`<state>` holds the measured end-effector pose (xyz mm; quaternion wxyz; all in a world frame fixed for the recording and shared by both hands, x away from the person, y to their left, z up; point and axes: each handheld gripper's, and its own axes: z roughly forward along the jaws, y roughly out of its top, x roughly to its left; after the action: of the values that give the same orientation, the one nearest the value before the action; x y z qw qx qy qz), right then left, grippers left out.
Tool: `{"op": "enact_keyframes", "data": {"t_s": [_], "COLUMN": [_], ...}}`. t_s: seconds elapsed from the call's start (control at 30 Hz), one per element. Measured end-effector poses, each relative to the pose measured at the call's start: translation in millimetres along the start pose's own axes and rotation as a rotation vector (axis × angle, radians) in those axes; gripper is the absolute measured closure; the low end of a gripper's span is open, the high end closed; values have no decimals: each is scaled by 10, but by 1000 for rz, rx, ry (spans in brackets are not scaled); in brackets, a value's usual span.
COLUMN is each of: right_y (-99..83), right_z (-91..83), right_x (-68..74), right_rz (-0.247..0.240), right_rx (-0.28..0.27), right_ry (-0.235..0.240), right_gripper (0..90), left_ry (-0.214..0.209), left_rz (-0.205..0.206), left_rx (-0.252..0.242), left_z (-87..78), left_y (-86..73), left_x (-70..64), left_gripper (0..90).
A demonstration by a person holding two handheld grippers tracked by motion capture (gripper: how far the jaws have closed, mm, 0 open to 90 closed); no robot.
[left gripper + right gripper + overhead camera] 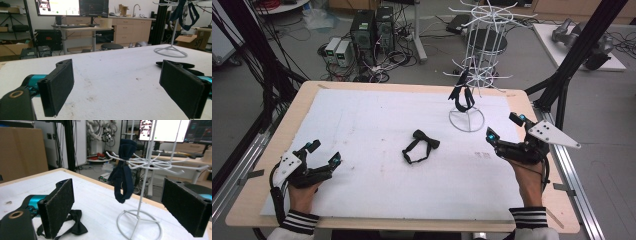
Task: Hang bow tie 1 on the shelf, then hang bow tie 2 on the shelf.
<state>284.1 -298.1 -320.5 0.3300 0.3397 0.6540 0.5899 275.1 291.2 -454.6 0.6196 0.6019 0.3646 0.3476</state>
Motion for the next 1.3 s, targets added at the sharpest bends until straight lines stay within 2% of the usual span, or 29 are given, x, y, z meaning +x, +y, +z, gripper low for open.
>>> {"op": "enact_keyframes", "data": {"t_s": [0.23,0.43,0.57,0.87,1.3], "right_y": [-211,-474,-588,-633,-626], "right_z": [-86,-49,-18,7,-2], "right_x": [85,172,221,230,205], "right_rz": [-4,9,8,16,18], "right_rx": [-35,-2,14,-2,11], "right_ry": [-8,-8,-3,0,3], "right_gripper": [109,109,109,109,110], "left_ry": [-2,0,0,-1,1], "left_rz": [4,-4,-6,-1,-3], "left_rx": [-3,-7,-6,-7,-7], "left_z": [-7,-4,-4,-4,-2], "left_y": [-1,-1,-1,-1,-1], "left_x": [8,6,7,5,4], "left_gripper": [128,128,128,128,128]}}
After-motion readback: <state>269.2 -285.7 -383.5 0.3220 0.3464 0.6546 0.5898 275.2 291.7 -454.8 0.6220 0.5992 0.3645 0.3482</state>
